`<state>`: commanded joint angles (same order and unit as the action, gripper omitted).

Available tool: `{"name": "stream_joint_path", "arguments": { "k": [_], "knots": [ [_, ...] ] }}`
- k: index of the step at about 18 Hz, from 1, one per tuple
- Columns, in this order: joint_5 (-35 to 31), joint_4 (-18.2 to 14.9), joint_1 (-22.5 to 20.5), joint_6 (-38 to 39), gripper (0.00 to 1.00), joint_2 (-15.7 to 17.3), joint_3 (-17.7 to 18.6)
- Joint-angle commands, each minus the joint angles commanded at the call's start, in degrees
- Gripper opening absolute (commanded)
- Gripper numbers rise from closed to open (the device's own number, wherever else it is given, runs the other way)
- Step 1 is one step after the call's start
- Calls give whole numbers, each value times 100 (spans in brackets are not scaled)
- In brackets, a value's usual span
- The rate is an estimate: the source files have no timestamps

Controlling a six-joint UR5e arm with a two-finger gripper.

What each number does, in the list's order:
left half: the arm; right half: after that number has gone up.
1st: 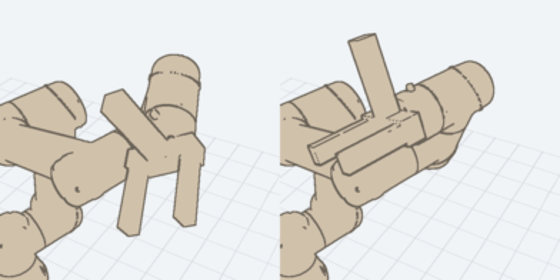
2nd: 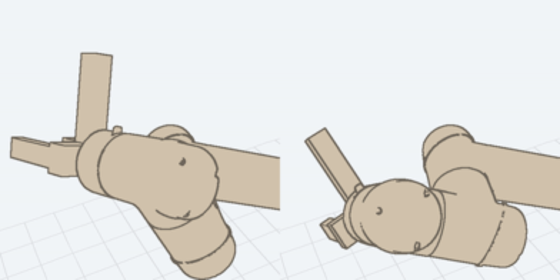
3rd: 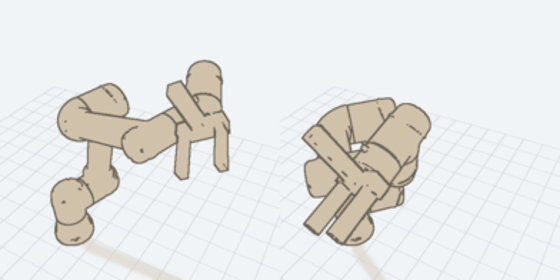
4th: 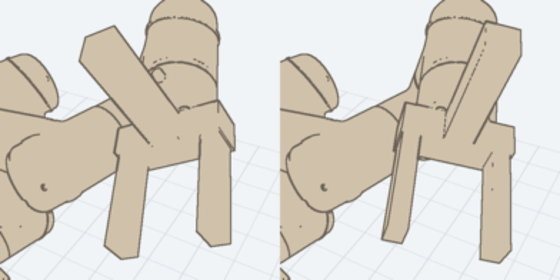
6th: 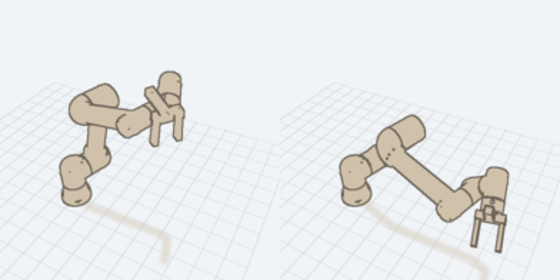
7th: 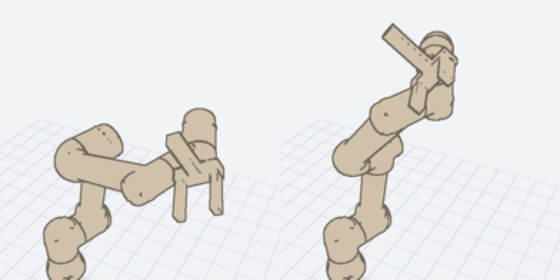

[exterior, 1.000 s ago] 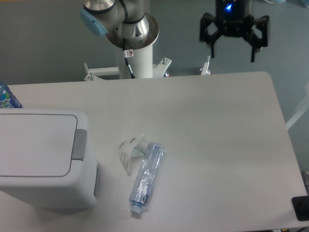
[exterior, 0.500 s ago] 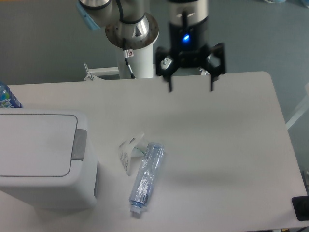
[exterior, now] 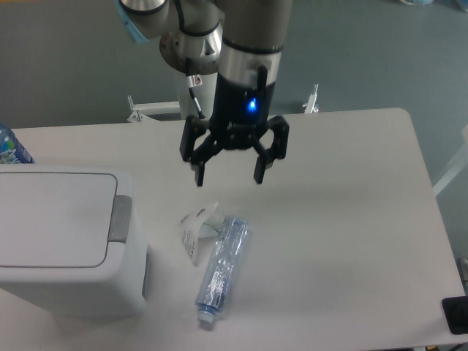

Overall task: Open the trash can
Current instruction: 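Move the open gripper over to the white trash can lid edge, then lower the gripper fingers against the lid edge and push it open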

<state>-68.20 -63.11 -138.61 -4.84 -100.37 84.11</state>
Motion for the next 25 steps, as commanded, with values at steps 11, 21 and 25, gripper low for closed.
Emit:
{"name": "stream_joint_path", "arguments": {
  "k": [11, 21, 25],
  "knots": [
    [-9, 167, 378, 71, 100, -123, 35],
    [-26, 168, 677, 264, 100, -159, 70],
    [-18, 168, 730, 264, 100, -159, 70]
  ]
}}
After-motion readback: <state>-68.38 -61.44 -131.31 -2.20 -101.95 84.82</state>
